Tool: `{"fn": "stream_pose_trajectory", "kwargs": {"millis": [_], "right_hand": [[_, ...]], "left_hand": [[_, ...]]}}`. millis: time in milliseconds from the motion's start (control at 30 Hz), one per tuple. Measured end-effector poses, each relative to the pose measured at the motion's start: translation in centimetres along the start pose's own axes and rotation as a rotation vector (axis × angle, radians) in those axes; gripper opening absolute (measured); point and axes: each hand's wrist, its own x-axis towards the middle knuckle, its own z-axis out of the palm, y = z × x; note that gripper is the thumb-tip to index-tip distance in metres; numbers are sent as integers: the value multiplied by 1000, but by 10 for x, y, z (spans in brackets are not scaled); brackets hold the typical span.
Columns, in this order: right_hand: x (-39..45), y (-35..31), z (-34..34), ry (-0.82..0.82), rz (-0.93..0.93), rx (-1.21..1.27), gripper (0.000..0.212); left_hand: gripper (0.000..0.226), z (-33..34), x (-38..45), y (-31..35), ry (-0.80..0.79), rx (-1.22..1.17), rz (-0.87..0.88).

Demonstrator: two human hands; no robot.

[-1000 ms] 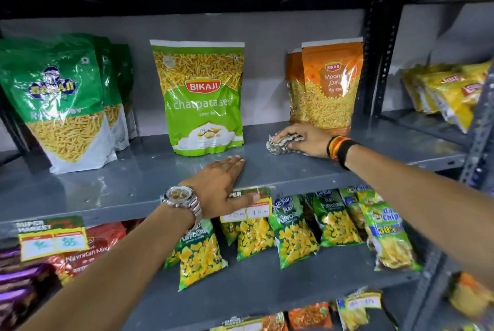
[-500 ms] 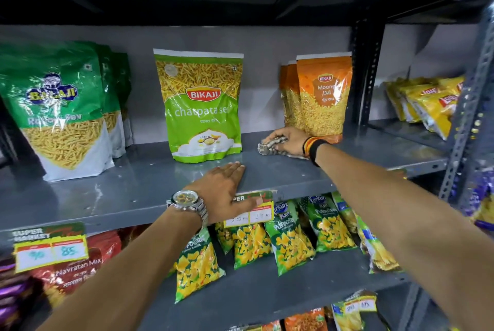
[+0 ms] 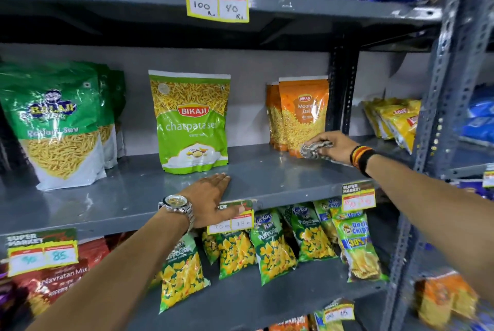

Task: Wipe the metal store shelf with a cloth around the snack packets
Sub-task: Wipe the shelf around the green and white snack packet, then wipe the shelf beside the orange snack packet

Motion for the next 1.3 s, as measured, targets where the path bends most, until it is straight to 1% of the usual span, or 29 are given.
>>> {"fn": "stream_pose_trajectory", "kwargs": {"millis": [67, 167, 300, 367, 467, 533, 600, 633, 733, 767, 833, 867, 967, 1033, 1100, 1133, 1167, 1233, 1300], "right_hand": [[13, 9, 8, -9, 15, -34, 38], [23, 14, 27, -47, -50, -54, 39], [37, 27, 35, -74, -81, 18, 35], [39, 30, 34, -114, -104, 47, 35], [20, 31, 33, -224, -204, 45, 35], [-3, 30, 31, -363, -306, 50, 36], [-17, 26, 21, -495, -363, 73, 34], [-16, 23, 15, -488, -360, 88, 33], [4, 23, 4, -250, -264, 145, 33], [8, 24, 5, -200, -219, 139, 34], [9, 25, 15, -144, -136, 89, 35], [5, 24, 22, -128, -123, 71, 36], [-21, 12, 36, -154, -174, 40, 36], [-43, 9, 33, -255, -232, 37, 35], [-59, 10, 17, -366, -243, 41, 35], [-61, 12, 6, -360, -229, 52, 36], [-58, 16, -6, -306, -204, 75, 36], [-43, 29, -27, -144, -156, 125, 34], [-21, 46, -40, -36, -96, 114, 30]], "left_hand": [[104, -2, 6, 8, 2, 34, -14], [103, -6, 25, 29, -3, 74, 0], [102, -1, 53, 57, -8, 46, -10], [107, 4, 58, 61, -6, 25, -32], [114, 8, 57, 59, 7, 19, -40], [114, 8, 55, 60, 9, 16, -43], [113, 6, 54, 62, 7, 23, -50], [113, 5, 54, 63, 5, 25, -54], [107, 2, 53, 65, 0, 19, -58], [104, 1, 53, 67, -2, 15, -58], [101, -1, 52, 68, -9, 9, -52], [101, -2, 51, 69, -5, 10, -45], [100, -3, 48, 72, 16, 2, -28], [101, -3, 47, 71, 15, -5, -24], [103, -2, 48, 69, 11, -12, -23], [105, -2, 49, 69, 9, -14, -25], [107, -2, 50, 69, 9, -13, -30], [114, -3, 55, 75, 16, -1, -39], [120, -5, 65, 88, 25, 13, -17]]}}
